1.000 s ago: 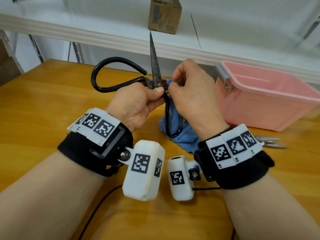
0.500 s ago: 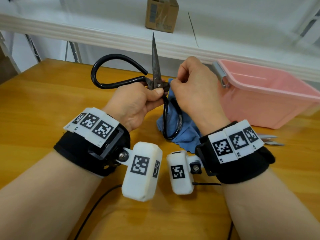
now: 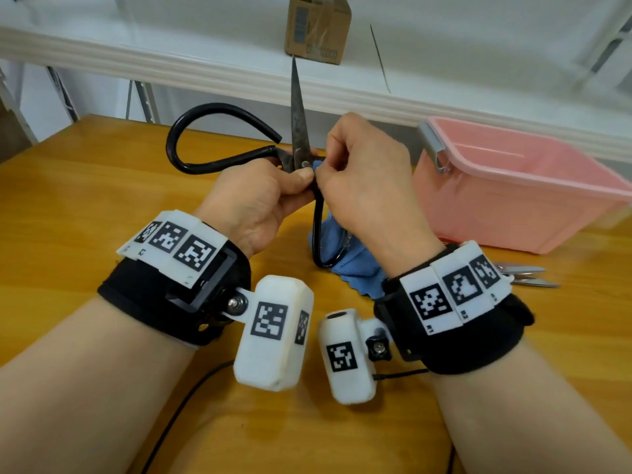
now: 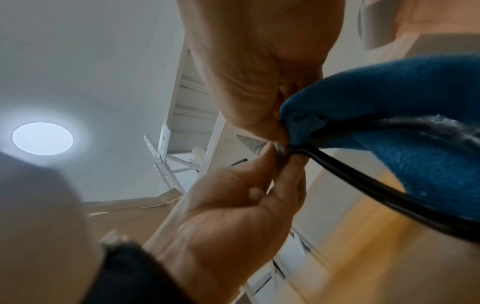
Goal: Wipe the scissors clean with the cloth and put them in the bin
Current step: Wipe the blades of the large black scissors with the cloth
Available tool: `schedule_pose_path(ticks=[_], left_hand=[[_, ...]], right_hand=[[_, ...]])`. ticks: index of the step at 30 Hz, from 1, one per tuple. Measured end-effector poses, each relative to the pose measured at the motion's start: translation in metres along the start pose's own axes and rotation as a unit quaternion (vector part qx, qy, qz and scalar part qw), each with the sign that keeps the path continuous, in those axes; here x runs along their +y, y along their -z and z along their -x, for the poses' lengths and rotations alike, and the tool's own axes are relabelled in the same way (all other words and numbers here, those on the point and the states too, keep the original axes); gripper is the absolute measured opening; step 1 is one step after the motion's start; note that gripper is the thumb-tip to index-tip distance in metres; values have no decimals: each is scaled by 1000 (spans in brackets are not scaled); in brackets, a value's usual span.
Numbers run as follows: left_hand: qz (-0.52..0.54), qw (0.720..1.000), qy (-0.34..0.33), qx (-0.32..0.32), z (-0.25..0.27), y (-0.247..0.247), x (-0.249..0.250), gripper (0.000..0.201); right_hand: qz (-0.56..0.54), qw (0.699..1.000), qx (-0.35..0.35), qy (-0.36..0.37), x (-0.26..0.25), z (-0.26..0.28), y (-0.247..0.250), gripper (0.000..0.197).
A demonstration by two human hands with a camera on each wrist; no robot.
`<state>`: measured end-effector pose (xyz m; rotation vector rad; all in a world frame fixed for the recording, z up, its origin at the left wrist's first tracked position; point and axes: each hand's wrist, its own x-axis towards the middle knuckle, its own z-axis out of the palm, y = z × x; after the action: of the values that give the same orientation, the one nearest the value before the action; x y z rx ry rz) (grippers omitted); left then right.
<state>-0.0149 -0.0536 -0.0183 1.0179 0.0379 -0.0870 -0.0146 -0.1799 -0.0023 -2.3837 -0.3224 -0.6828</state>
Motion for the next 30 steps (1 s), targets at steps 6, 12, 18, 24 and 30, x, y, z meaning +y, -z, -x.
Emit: schedule_pose_path(ticks=[6,12,18,24,30], left_hand=[[-6,1000,12,5,1,-1,0,23],[87,995,38,12,0,8,14,20],[124,989,53,53,1,11,21,11],[155,983,75,59,1,10,19,12],[132,989,63,31,1,8,18,21]], right_hand=[[29,999,33,-11,12,-4,4,20],[-146,986,68,-54,10,-14,10,21],[-237,964,93,-74,17,-20,31,18],[-226,968,50,-102,13,-15,28,18],[-171,980,34,-91,9,-13,18,10]])
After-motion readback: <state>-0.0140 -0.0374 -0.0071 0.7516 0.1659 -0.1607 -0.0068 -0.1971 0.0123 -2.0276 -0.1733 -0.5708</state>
